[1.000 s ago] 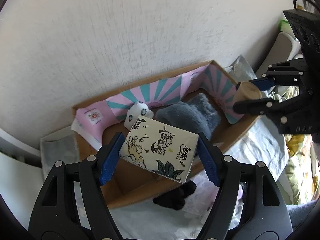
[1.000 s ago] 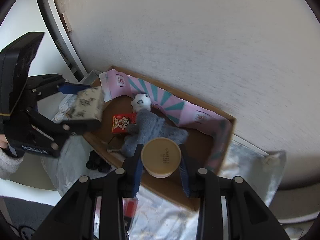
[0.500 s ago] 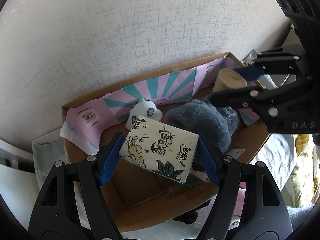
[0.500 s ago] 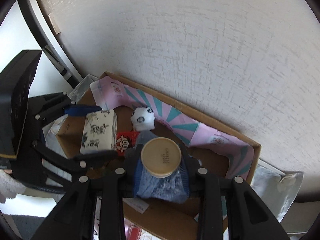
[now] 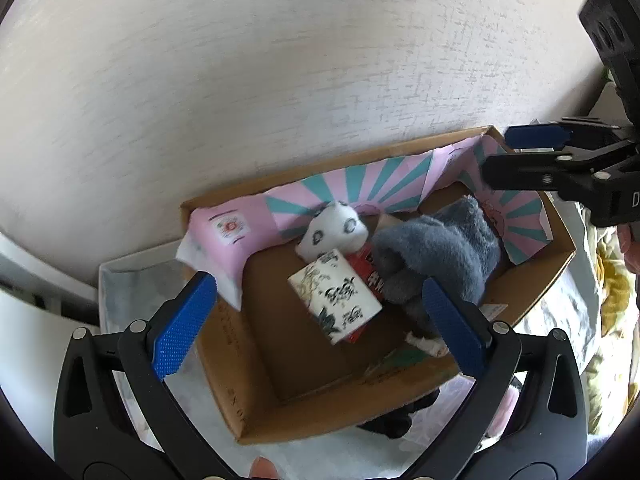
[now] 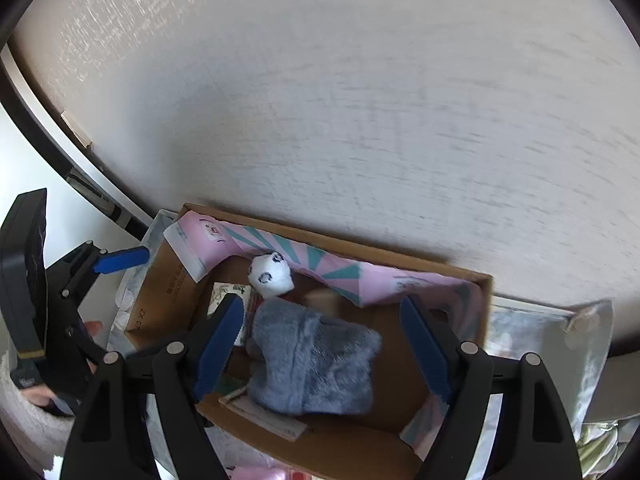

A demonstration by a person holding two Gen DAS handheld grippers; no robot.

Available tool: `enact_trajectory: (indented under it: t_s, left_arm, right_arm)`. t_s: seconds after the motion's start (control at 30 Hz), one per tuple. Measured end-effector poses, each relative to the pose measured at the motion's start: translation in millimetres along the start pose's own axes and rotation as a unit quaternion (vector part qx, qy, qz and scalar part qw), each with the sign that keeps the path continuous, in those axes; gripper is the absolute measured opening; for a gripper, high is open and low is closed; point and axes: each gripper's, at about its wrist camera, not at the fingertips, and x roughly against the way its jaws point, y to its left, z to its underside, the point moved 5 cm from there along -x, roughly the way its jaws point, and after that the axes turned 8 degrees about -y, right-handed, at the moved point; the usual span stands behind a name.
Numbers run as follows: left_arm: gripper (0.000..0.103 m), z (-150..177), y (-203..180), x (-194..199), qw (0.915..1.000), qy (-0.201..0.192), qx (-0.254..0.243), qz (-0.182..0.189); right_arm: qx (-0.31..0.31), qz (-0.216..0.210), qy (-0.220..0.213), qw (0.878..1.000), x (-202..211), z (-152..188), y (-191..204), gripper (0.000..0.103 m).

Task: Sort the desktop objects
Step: 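Carry tissue pack and jar into the box and open both tools, then grasp the black fluffy sock with left tool while right tool grasps black cosmetic jar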

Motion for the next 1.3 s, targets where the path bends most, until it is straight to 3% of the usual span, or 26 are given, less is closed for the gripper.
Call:
enact_trajectory:
  t_s: [0.37, 0.67, 1.03, 1.3]
  left_arm:
    - [0.103, 2, 13, 36, 0.9995, -0.021, 0.019, -0.01]
    - [0.103, -4, 4, 73, 0.9983, -0.054, 0.003, -0.022]
    - [0.103, -12, -3, 116, 0.996, -0.086, -0.016, -0.02]
    - [0.103, 2, -4, 135, 0.9957, -0.09, -0.019, -0.015]
  right_arm:
    - [0.009, 0.015, -0.012, 1.0, 29, 5, -3, 0.077]
    - [0.001, 0.036, -0.017, 0.999, 52, 15, -4, 0.077]
    - [0.001, 0.06, -0.079, 0.995, 102, 14, -6, 0.077]
    - [0.047, 0.089, -0.109, 0.989, 143, 30, 5, 0.077]
